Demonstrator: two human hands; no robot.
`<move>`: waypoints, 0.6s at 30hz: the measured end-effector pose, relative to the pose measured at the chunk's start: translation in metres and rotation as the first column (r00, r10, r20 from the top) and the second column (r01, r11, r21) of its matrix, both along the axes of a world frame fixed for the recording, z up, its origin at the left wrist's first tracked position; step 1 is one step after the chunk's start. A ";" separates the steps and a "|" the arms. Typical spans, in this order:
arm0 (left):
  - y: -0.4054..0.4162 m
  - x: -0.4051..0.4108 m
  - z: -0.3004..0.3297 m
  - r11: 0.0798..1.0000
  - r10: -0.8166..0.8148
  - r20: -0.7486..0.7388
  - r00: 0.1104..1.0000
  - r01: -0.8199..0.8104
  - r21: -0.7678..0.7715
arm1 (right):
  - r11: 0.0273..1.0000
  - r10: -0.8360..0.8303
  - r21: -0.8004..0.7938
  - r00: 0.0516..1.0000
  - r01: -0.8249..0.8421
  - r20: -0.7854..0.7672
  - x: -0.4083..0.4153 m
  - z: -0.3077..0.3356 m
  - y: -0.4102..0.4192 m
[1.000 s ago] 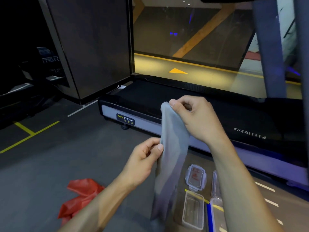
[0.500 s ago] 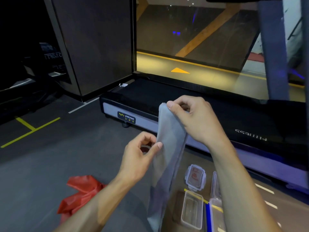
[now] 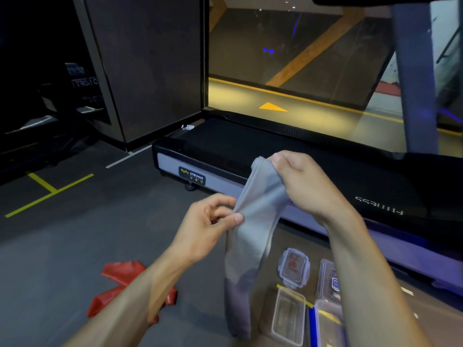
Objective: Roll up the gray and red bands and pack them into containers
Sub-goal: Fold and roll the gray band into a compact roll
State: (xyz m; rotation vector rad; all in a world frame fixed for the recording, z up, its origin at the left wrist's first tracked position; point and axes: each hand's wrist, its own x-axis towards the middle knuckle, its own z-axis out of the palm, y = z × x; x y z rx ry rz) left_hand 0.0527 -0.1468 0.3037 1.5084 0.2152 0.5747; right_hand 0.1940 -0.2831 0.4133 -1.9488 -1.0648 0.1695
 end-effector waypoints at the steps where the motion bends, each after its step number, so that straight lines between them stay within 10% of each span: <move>1: 0.001 -0.001 0.000 1.000 -0.019 -0.019 1.000 0.019 0.016 | 1.000 -0.008 -0.008 0.999 0.008 -0.046 0.001 -0.002 0.001; 18: 0.024 -0.008 0.004 0.975 -0.191 -0.237 0.953 0.213 0.068 | 0.985 -0.005 -0.171 0.974 -0.035 -0.226 0.011 -0.028 -0.002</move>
